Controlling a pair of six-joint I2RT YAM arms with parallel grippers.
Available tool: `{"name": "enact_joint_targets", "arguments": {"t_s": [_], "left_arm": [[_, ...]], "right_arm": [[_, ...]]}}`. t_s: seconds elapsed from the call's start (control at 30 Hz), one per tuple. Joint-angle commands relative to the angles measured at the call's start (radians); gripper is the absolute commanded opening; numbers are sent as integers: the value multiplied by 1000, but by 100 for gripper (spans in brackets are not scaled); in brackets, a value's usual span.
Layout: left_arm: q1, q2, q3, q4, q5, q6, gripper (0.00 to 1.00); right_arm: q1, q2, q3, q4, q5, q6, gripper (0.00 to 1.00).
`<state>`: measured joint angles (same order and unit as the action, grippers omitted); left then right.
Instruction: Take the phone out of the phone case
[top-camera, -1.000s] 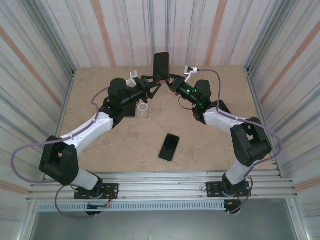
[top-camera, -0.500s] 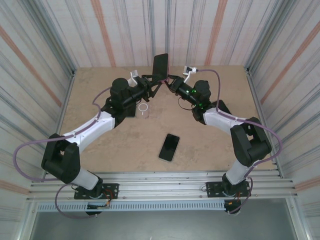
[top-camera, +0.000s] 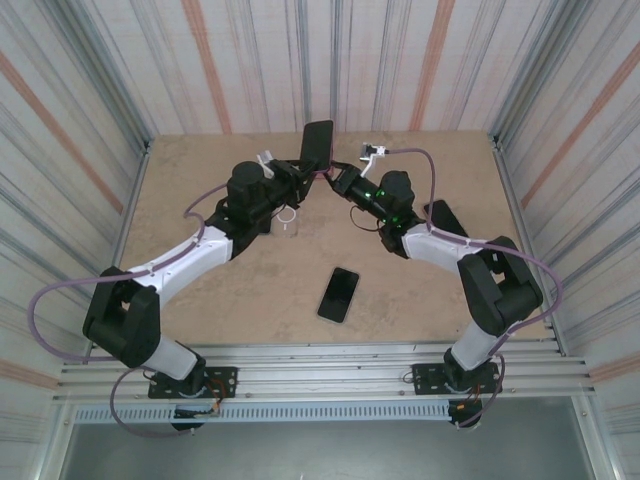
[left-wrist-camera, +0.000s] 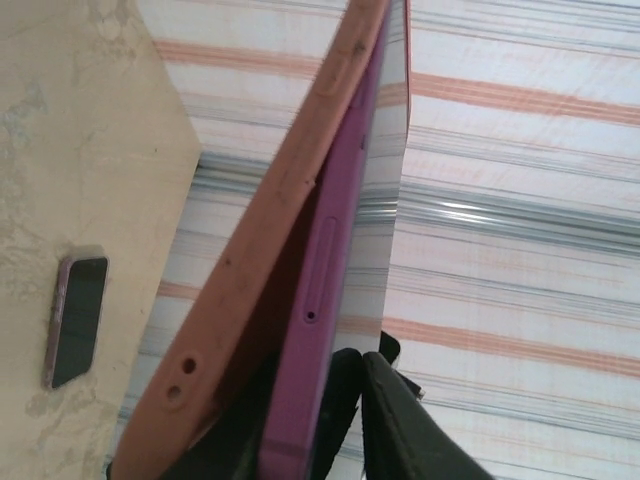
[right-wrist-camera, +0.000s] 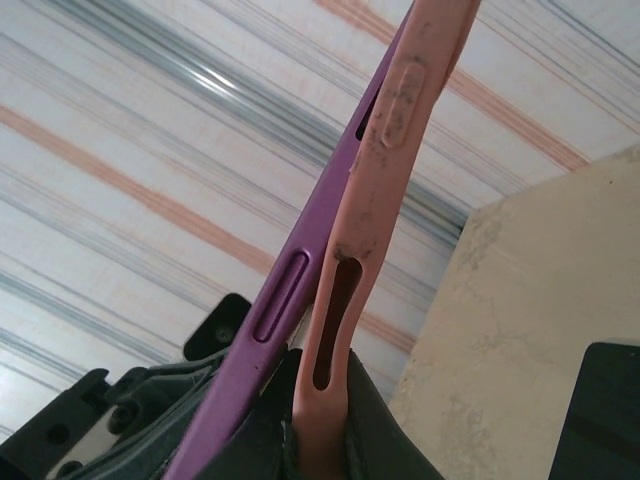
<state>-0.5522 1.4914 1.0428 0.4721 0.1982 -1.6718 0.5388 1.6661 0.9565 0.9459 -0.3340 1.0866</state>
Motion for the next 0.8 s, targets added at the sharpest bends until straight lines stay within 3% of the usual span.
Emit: {"name": "enact_joint_targets", "arguments": {"t_s": [0.0,0.1,0.43,0.77], "left_arm": [[-5,-23,26,28,-28,12,17],[-5,-23,36,34,-27,13,12],[-3,-24,88,48,-17,29,9],[20,-33,40,29,-4,70,9]], "right_arm": [[20,-48,-11,40,27,-51,5],[21,-57,-24,-1,79,-57,7],[11,-82,-70,-214,271,-75,8],[-93,-121,-85,-375,214,-117,8]]}}
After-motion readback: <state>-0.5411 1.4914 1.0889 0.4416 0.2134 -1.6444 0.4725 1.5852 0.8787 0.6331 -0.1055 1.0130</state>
